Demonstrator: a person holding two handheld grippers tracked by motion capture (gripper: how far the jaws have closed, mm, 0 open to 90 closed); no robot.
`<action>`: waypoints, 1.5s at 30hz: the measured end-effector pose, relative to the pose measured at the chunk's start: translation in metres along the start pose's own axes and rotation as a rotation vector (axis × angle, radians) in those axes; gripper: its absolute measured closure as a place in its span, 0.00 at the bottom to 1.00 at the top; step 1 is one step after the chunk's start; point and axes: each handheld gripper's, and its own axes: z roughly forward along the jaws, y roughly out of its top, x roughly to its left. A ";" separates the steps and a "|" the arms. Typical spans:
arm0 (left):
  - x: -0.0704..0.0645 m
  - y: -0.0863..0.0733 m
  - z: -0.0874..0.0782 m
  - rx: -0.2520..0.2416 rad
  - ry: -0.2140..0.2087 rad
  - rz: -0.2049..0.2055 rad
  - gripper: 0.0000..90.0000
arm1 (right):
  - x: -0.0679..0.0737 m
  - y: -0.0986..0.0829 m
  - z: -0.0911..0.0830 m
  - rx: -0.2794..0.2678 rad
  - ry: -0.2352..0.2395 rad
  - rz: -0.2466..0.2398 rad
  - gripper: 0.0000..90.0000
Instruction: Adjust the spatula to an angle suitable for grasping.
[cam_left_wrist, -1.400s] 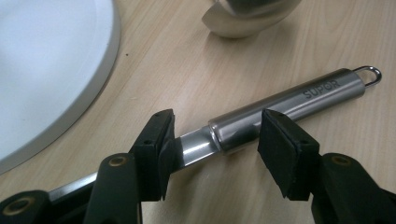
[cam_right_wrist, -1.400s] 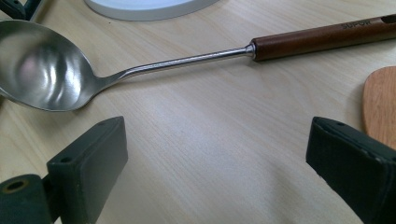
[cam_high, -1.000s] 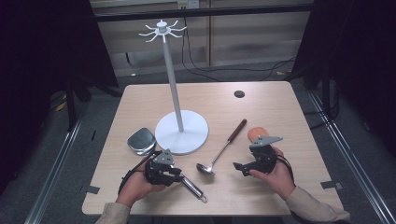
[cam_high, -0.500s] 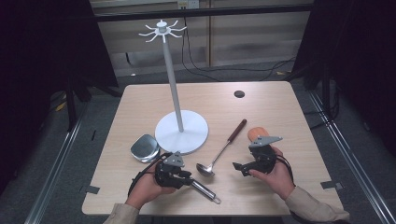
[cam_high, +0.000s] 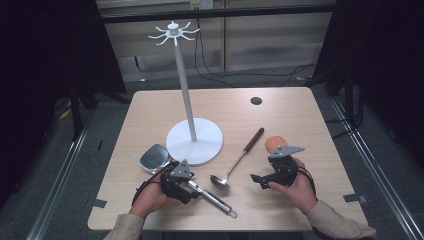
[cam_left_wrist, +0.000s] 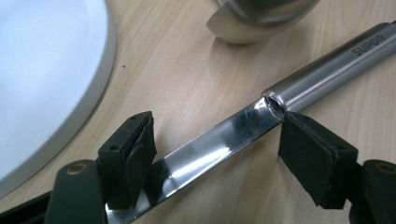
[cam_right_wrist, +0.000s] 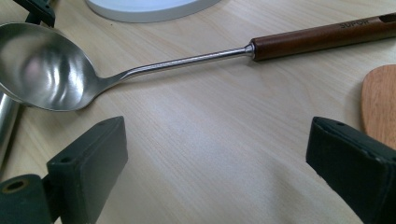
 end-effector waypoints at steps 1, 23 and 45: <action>0.000 0.000 0.000 0.000 0.000 0.000 0.32 | 0.000 0.000 0.000 -0.001 -0.004 -0.002 0.05; -0.029 0.001 -0.006 0.003 -0.061 -0.087 0.61 | 0.008 0.012 0.015 0.000 0.038 -0.037 0.05; -0.032 0.013 -0.003 0.031 -0.079 -0.004 0.59 | 0.002 0.009 0.009 -0.012 0.020 -0.022 0.05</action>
